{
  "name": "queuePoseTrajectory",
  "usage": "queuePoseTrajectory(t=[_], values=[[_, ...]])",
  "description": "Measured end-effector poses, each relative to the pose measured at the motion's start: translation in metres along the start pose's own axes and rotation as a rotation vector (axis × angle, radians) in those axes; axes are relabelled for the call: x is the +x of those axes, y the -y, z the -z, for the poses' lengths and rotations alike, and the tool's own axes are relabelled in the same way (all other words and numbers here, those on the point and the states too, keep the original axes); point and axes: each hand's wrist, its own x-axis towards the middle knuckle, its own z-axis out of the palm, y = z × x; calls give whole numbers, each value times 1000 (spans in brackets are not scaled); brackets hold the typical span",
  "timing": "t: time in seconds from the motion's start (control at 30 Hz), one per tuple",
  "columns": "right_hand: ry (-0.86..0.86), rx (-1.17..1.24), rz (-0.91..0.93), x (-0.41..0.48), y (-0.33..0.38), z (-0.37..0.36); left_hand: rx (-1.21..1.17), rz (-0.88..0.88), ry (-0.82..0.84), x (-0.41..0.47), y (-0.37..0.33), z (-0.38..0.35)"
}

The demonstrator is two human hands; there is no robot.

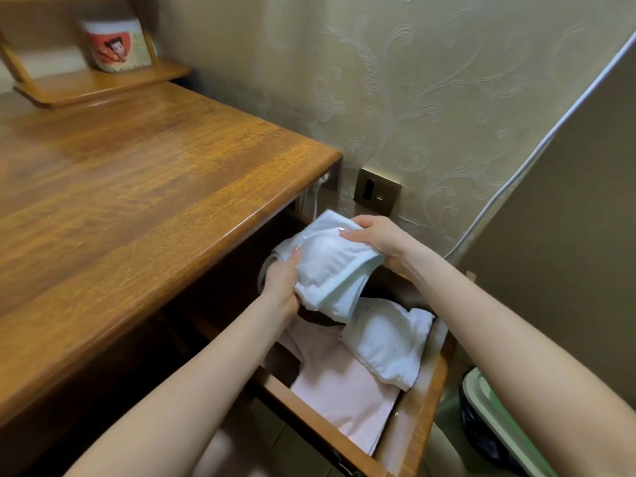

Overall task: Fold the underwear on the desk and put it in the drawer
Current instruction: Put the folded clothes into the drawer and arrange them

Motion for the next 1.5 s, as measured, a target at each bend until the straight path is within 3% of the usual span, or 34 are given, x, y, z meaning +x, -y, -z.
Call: queuePoseTrajectory(t=[0.07, 0.13, 0.2, 0.3, 0.33, 0.4, 0.47, 0.53, 0.67, 0.83, 1.07, 1.17, 1.27, 1.33, 1.5], values=[[-70, -182, 96, -6, 9, 3, 33, 42, 17, 4, -2, 5], [-43, -425, 137, -12, 18, 19, 120, 152, 195, -4, -2, 5], [49, -803, 31, -19, 25, 35, 204, 322, 349, -19, 7, 2], [155, -1264, -270, -32, 23, 34, 283, 500, 396, -35, 31, -6], [118, -1389, -288, -35, 17, 30, 286, 528, 393, -36, 40, -8], [-73, -1509, -143, -39, 4, 21, 284, 517, 366, -39, 47, -15], [-287, -1480, 120, -43, -4, 16, 317, 426, 325, -37, 49, -19], [-283, -1396, 247, -48, -4, 12, 375, 360, 263, -32, 47, -19], [182, -1318, -52, -56, -6, 0, 595, 358, 248, -25, 47, -20], [148, -1264, -91, -48, -12, 5, 510, 478, 283, -28, 43, -20], [192, -1103, -50, -57, 6, 16, 345, 510, 338, -27, 37, -13], [338, -1121, -120, -58, -8, 2, 589, 500, 246, -36, 48, 5], [416, -1160, -183, -52, -31, -9, 1098, 258, 179, -43, 53, 14], [367, -1121, -143, -54, -21, -2, 1025, 152, 148, -39, 49, 13], [142, -1075, -48, -67, 27, 20, 433, 325, 351, -31, 28, -22]])
